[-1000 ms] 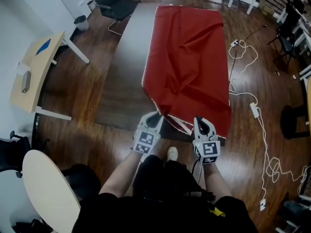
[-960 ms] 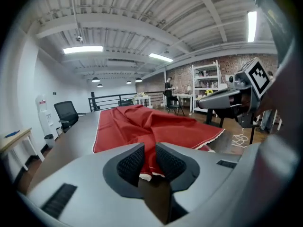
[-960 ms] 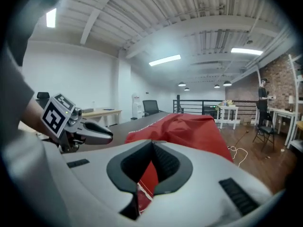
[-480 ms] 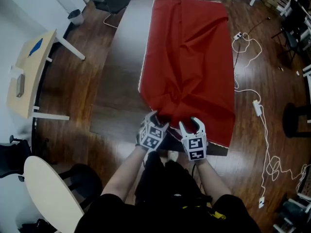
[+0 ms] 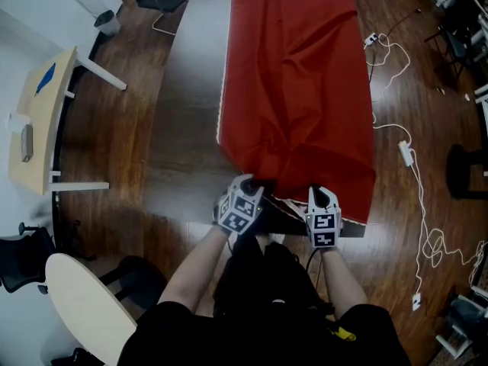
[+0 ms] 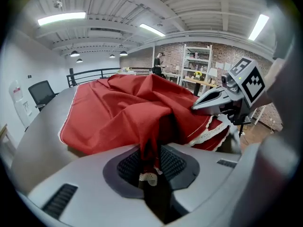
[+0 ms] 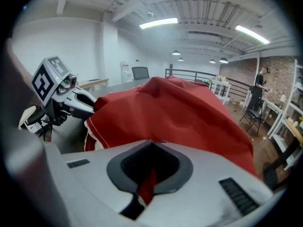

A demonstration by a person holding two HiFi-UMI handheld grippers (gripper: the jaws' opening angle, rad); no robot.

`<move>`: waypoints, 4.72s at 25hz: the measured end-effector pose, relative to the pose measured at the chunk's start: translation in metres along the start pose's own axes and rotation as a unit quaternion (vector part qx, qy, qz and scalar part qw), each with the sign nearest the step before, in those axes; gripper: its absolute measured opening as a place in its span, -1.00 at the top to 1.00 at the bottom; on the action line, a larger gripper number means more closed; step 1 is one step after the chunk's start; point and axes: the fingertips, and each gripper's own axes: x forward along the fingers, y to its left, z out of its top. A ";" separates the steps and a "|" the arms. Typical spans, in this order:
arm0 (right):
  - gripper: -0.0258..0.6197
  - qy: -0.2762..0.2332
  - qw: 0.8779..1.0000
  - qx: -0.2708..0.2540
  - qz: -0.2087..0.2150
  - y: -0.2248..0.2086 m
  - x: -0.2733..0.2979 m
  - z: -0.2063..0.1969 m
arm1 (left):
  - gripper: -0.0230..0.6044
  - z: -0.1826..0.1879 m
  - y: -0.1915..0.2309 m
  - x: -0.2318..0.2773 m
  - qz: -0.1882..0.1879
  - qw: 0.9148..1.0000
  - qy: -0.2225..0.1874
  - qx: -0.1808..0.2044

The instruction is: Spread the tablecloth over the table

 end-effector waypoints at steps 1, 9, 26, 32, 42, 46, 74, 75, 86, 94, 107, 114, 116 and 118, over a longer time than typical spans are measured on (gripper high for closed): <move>0.90 -0.003 1.000 0.003 -0.010 -0.006 -0.003 -0.002 | 0.76 -0.002 0.002 -0.005 0.000 1.000 -0.002 0.000; 0.90 0.045 0.997 0.006 -0.056 -0.037 -0.006 -0.035 | 0.81 -0.035 0.042 -0.048 0.073 0.997 0.008 0.002; 0.90 -0.011 0.996 -0.035 -0.081 -0.002 -0.035 0.006 | 0.75 -0.093 0.132 -0.152 0.226 0.973 0.020 -0.052; 0.90 0.031 0.997 -0.068 0.023 0.086 0.002 0.003 | 0.75 -0.097 0.133 -0.154 0.216 0.974 0.014 -0.062; 0.90 0.084 0.995 -0.048 -0.038 0.056 -0.005 -0.033 | 0.75 -0.123 0.189 -0.183 0.223 0.963 0.009 -0.149; 0.90 0.097 0.994 -0.026 -0.053 0.053 -0.013 -0.044 | 0.70 -0.140 0.196 -0.197 0.218 0.964 0.015 -0.151; 0.90 -0.045 0.990 -0.054 0.122 0.235 -0.028 0.072 | 0.54 -0.132 0.169 -0.247 0.203 0.965 -0.013 -0.166; 0.90 -0.043 0.988 -0.058 0.138 0.255 -0.026 0.074 | 0.54 -0.138 0.179 -0.247 0.202 0.965 -0.009 -0.168; 0.90 0.047 0.995 -0.042 0.076 0.311 0.035 0.053 | 0.29 -0.183 0.205 -0.189 0.053 0.988 0.076 -0.124; 0.90 0.065 0.996 -0.031 0.057 0.293 0.026 0.045 | 0.71 -0.176 0.173 -0.174 0.036 0.990 0.128 -0.035; 0.90 0.103 0.991 -0.060 0.064 0.272 0.034 0.019 | 0.88 -0.214 0.234 -0.224 0.107 0.974 0.101 -0.172; 0.90 0.116 0.990 -0.060 0.061 0.276 0.032 0.013 | 0.88 -0.223 0.268 -0.262 0.137 0.970 0.073 -0.186; 0.90 0.120 0.989 -0.062 0.061 0.278 0.031 0.011 | 0.88 -0.225 0.278 -0.271 0.143 0.970 0.068 -0.184; 0.90 0.125 0.988 -0.062 0.060 0.278 0.030 0.009 | 0.88 -0.228 0.288 -0.279 0.147 0.970 0.066 -0.182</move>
